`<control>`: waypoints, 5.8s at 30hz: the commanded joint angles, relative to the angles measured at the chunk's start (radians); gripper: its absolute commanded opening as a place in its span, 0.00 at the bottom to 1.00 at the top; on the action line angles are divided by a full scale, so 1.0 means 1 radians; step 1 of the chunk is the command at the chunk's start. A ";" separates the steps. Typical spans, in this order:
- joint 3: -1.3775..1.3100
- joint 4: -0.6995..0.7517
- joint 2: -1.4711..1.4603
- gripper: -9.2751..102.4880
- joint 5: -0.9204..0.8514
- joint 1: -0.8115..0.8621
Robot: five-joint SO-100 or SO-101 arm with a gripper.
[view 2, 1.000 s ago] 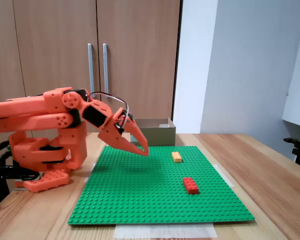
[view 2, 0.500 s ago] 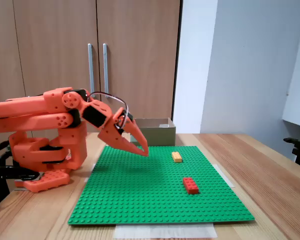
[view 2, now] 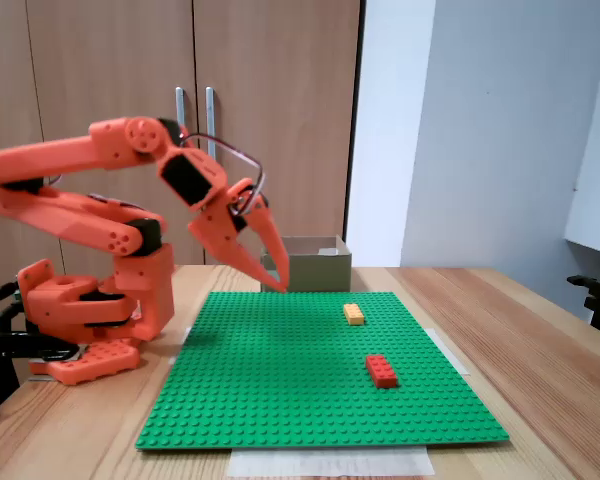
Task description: Pick the yellow lego block and put it in the box.
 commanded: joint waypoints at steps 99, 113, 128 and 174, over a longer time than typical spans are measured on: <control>-1.207 0.213 -1.502 0.29 0.239 -0.281; -1.201 0.199 -1.555 0.28 0.230 -0.302; -1.163 0.143 -1.589 0.25 0.236 -0.311; -1.175 0.236 -1.364 0.11 0.158 -0.279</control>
